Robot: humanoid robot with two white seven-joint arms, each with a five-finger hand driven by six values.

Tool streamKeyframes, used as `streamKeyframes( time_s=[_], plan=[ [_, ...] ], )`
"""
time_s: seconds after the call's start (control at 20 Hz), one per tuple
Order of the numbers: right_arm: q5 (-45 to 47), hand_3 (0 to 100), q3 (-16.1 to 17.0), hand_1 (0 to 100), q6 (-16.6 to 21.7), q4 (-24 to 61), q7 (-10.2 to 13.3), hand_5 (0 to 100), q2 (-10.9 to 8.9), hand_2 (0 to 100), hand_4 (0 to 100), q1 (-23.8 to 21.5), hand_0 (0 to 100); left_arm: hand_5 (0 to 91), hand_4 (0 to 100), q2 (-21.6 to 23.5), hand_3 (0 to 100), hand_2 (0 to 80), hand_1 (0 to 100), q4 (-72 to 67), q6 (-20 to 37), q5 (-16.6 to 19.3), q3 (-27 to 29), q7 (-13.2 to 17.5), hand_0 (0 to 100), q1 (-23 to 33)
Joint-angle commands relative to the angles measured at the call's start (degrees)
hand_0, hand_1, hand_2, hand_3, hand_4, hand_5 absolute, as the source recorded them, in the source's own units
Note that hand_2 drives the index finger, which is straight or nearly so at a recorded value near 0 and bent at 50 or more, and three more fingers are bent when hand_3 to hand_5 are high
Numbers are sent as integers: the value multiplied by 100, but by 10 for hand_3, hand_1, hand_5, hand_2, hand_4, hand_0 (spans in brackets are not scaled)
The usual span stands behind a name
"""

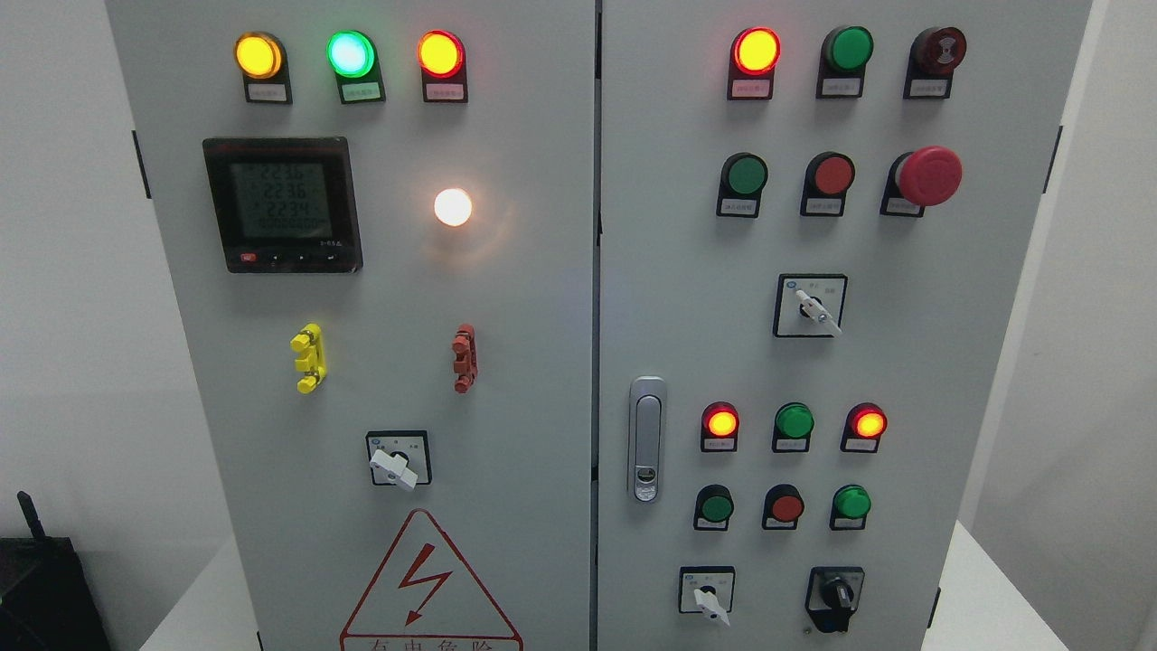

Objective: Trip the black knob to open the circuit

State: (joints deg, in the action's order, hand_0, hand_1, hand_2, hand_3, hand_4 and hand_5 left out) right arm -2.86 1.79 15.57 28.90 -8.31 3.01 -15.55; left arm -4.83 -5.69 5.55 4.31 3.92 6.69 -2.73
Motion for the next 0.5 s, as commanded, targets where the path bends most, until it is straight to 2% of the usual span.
streamKeyframes(
  time_s=[0.0, 0.25, 0.45],
  plan=[
    [-12, 0, 49, 10, 560, 1556, 66, 0, -64, 0, 0, -71, 0, 0, 0, 0, 0, 0, 389, 94, -2, 0, -5, -1, 120, 0],
    [-4, 40, 84, 0, 1211, 2241, 137, 1, -134, 0, 0, -71, 0, 0, 0, 0, 0, 0, 389, 94, -2, 0, -5, -1, 120, 0],
    [5, 91, 181, 0, 1247, 3312, 172, 63, -143, 0, 20, -123, 0, 0, 0, 0, 0, 0, 389, 94, -2, 0, -5, -1, 120, 0]
  ],
)
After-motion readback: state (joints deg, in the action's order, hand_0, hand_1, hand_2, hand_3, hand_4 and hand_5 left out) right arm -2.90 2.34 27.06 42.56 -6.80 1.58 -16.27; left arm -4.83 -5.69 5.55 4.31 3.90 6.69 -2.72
